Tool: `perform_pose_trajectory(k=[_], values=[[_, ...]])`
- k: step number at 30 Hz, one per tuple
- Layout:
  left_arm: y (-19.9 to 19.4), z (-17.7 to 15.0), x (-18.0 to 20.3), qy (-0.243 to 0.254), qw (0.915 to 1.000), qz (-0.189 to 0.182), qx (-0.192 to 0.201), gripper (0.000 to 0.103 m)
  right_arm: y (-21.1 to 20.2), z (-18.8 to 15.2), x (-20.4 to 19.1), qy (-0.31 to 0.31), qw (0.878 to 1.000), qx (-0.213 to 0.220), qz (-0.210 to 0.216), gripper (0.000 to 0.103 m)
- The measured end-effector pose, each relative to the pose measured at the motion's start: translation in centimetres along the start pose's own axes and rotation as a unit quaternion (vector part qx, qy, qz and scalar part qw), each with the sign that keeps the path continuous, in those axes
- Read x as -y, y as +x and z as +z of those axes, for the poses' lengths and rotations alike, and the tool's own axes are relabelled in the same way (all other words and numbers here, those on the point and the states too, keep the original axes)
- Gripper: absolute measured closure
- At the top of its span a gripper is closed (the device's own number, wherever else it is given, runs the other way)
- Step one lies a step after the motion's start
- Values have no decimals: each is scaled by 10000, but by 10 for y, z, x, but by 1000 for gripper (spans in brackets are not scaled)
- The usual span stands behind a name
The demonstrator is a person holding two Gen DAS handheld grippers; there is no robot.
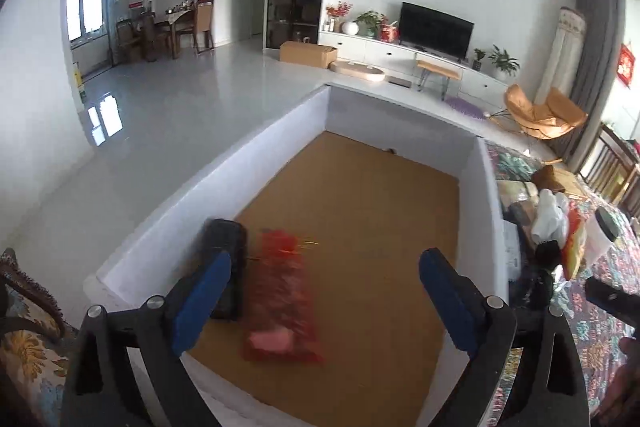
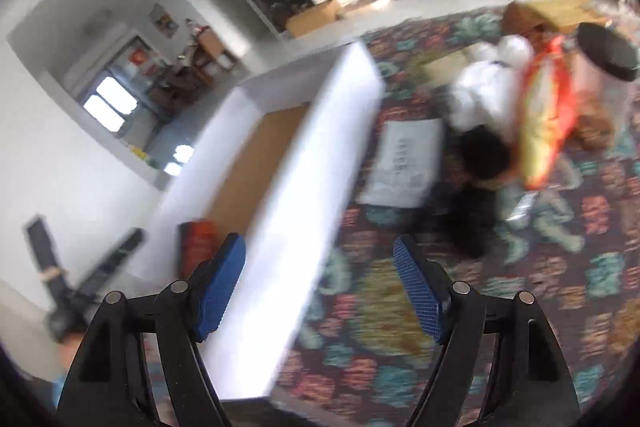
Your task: Organize soft objects
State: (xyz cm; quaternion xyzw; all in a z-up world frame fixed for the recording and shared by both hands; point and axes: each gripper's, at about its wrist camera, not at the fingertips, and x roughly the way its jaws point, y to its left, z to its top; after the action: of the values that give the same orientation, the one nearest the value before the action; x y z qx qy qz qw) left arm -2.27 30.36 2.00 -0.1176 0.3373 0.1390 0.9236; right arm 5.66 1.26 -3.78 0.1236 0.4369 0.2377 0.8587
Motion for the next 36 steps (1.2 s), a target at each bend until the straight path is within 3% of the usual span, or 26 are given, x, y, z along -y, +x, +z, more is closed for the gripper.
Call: perform_pose_trajectory(k=[2,5,8,10,12,15,24,36], values=[[-9,-10,30,215,9987,-465,-4,8,-2,-13,41,-194,9942,96,-1051,23],[-17,-21,101,701,9903,-1189,-157,7,-4,-31,104,-196,9759,122,-2168,23],[-13,-50,165,1224,9742,-1822,-533,3,-12,-47,155,72,9628,83,-2702,23],[3,-75,197,1479,9647,-1987,-899,3,-15,-53,176,213,9571,122,-2888,23],[27,-95,222,1612,9593,-1950,-1256,3,-16,-59,187,230,9519,205,-3049,24],[64,-114,240,1653,9595,-1680,-1545,3,-19,-68,194,251,9524,362,-3017,24],[108,-121,266,2170,9600,-1200,-1301,3,-19,-66,199,344,9507,410,-3053,20],[112,-122,265,2063,9649,-1141,-1155,0,-19,-69,197,343,9507,419,-3054,19]])
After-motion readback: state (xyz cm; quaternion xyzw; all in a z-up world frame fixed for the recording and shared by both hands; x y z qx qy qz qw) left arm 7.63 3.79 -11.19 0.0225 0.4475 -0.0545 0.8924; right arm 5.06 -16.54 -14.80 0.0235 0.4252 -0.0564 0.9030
